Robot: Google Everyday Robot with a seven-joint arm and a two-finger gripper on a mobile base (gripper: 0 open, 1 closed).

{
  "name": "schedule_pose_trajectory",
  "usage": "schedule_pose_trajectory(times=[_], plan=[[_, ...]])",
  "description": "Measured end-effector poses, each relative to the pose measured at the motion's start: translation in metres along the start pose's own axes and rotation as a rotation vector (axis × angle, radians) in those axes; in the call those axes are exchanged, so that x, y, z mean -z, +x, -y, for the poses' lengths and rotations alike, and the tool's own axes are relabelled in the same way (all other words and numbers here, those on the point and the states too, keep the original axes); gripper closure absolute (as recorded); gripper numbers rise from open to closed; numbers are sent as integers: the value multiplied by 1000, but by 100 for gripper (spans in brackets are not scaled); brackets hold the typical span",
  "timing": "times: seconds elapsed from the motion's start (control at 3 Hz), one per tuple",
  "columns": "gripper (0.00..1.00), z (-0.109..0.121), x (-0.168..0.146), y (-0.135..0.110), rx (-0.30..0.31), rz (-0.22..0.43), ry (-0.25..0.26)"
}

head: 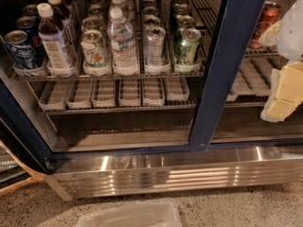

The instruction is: Pick water bottle from top shelf of fridge

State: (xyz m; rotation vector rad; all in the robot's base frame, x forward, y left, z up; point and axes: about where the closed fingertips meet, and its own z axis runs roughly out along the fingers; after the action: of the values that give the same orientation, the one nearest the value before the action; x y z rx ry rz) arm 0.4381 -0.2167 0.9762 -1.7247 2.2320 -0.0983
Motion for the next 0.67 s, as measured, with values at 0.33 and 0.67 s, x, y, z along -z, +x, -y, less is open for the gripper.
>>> schedule_pose_trajectory(times=[0.33, 0.67], plan=[[0, 0, 0, 0, 0, 0, 0], [0, -3, -1, -8, 16, 57, 23]])
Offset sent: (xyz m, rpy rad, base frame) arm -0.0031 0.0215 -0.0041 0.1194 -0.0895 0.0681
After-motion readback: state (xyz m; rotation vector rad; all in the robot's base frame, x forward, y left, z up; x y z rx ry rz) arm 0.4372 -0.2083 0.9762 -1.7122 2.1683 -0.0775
